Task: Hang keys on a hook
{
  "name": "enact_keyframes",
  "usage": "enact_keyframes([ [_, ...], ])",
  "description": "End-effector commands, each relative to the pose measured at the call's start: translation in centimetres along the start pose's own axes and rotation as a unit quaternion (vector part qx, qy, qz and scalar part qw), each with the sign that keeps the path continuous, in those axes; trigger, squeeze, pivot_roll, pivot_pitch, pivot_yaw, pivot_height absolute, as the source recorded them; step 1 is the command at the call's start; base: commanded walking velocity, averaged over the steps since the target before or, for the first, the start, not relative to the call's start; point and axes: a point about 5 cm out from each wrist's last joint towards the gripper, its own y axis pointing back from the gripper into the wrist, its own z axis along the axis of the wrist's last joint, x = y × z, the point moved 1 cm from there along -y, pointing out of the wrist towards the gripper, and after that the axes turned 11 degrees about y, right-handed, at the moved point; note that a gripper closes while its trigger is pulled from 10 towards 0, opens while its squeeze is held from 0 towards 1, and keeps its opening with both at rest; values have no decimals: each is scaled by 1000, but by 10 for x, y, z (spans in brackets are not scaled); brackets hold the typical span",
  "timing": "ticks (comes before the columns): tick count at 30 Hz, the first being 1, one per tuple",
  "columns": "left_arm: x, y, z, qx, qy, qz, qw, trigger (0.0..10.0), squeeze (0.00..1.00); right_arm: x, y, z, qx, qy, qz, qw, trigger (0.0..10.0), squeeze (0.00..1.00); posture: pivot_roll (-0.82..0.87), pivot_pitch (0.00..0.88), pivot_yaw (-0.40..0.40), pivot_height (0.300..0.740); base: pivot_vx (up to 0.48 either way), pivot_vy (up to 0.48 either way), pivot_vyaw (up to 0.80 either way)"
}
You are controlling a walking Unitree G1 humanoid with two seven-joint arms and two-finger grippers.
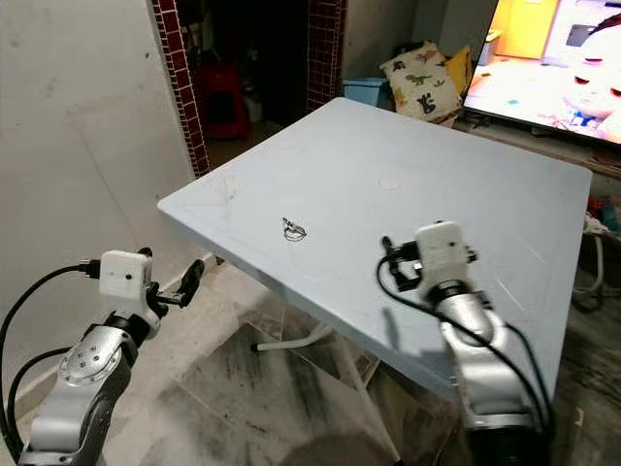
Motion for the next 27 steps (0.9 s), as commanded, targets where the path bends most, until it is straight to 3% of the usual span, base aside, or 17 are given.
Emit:
enact_keyframes([
  [1, 4, 7, 1, 4, -7, 1, 1000, 10000, 0, -4, 5, -6, 9, -2, -5, 1000, 10000, 0, -16, 0, 29, 740, 0, 0, 0],
  [5, 4, 13, -3, 9, -4, 8, 1000, 10000, 0, 1, 13, -11, 16, -25, -23, 999, 10000, 0, -17, 0, 37, 740, 0, 0, 0],
  [15, 0, 5, 9, -20, -1, 16, 1000, 10000, 0, 25, 23, 0, 9, -76, -7, 997, 10000, 0, -32, 0, 16, 740, 0, 0, 0],
  [19, -2, 7, 10, -23, -9, 17, 1000, 10000, 0, 24, 28, 2, 9, -88, -9, 996, 10000, 0, -33, 0, 11, 740, 0, 0, 0],
  [27, 8, 27, 7, -12, -14, 33, 999, 10000, 0, 16, 63, 0, 9, -43, 30, 999, 10000, 0, -44, 0, 8, 740, 0, 0, 0],
])
